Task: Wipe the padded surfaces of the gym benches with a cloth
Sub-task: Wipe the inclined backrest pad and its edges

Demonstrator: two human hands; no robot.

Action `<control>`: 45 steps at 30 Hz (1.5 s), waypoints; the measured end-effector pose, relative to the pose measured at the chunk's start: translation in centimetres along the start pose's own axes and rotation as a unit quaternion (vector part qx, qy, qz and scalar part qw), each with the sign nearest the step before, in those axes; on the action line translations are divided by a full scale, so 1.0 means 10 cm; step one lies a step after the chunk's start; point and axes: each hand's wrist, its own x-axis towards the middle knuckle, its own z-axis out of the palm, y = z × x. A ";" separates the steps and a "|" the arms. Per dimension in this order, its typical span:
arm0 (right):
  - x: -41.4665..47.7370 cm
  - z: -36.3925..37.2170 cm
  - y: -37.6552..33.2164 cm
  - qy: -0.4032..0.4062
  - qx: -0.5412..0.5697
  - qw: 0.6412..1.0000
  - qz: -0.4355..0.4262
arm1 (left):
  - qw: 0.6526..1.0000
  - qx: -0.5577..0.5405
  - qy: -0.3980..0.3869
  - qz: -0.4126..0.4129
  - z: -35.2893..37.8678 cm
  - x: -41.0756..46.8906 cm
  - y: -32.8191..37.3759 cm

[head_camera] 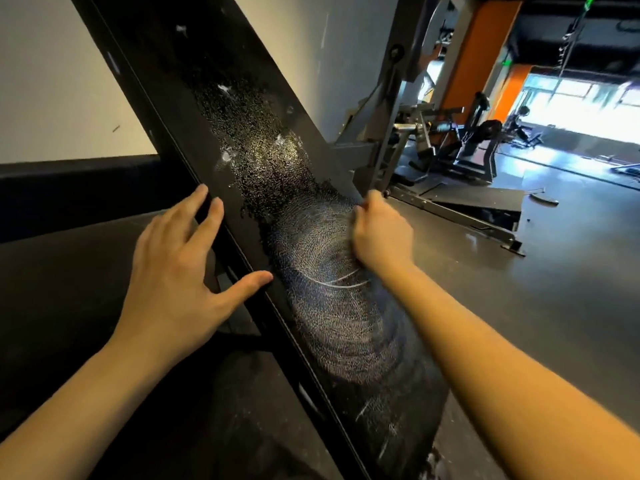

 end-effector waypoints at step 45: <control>0.51 0.01 -0.14 -0.028 -0.025 0.997 -0.065 | 0.992 0.091 -0.015 0.091 -0.65 0.92 -0.52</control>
